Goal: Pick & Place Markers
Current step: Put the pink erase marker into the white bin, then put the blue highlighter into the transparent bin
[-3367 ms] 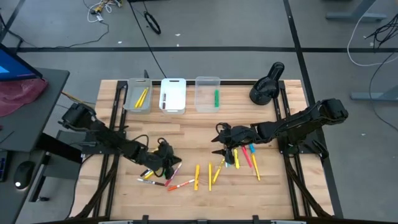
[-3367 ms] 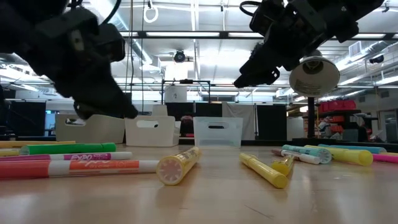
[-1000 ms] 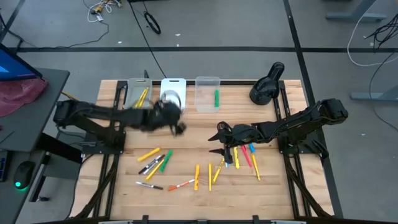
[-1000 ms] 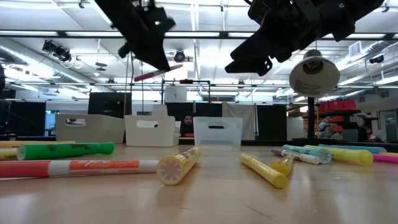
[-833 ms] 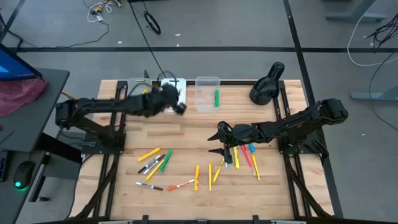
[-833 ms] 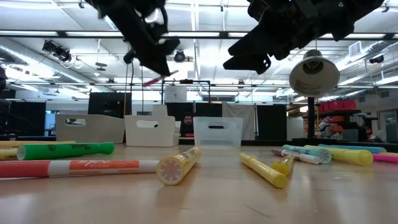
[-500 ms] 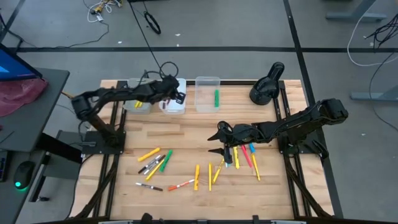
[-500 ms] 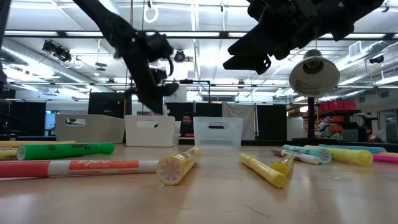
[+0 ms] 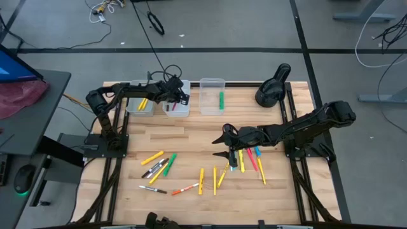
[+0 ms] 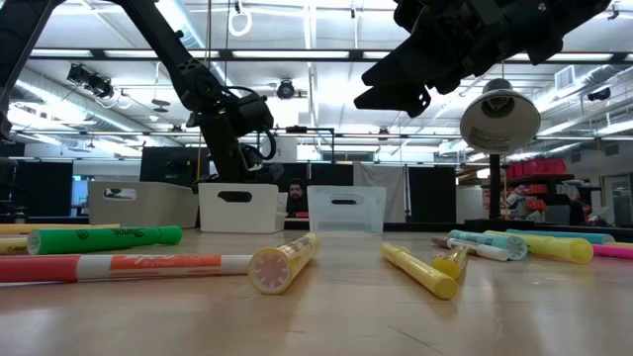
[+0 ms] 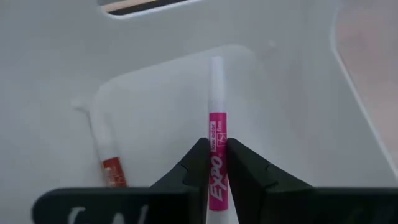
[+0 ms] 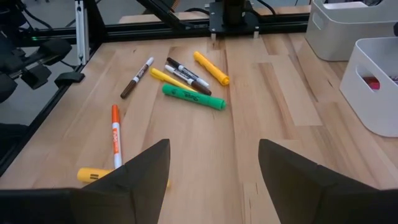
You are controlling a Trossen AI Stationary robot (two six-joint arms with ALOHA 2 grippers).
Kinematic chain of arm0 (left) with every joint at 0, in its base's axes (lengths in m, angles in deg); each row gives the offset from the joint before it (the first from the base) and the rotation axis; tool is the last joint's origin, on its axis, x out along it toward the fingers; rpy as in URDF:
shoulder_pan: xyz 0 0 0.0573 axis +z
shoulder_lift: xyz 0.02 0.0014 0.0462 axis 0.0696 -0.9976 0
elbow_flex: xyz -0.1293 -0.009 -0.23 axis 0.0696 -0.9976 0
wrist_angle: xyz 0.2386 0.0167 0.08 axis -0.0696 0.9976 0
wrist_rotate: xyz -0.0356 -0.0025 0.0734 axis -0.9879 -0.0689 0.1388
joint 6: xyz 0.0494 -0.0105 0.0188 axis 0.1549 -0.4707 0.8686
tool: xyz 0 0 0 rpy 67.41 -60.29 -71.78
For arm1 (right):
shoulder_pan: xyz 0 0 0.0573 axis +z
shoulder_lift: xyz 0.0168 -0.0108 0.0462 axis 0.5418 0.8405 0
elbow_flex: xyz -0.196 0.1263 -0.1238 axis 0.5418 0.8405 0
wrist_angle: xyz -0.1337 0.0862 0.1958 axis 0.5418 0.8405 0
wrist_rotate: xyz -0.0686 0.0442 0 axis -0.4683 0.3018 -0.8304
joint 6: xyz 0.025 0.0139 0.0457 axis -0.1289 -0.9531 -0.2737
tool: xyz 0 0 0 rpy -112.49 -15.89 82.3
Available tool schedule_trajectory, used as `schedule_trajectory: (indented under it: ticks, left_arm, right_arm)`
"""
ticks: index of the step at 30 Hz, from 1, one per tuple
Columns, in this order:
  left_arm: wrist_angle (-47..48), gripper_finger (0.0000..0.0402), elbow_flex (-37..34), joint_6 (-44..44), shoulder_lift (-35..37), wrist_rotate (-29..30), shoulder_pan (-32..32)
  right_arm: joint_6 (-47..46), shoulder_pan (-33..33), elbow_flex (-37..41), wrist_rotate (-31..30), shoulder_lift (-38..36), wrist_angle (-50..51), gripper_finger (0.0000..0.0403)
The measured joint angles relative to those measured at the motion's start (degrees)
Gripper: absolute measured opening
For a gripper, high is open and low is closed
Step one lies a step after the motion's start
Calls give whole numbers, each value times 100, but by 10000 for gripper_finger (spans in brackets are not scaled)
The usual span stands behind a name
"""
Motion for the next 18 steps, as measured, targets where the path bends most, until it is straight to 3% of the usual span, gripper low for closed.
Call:
schedule_trajectory:
  ticks: [10,18]
  left_arm:
    - [11,144,2,291,27,-305,5]
    - [90,182,2,663,875,-677,-207]
  right_arm:
    - [-53,0,-2,-1,-3,86,247]
    - [-470,0,-2,-469,-640,1405,247]
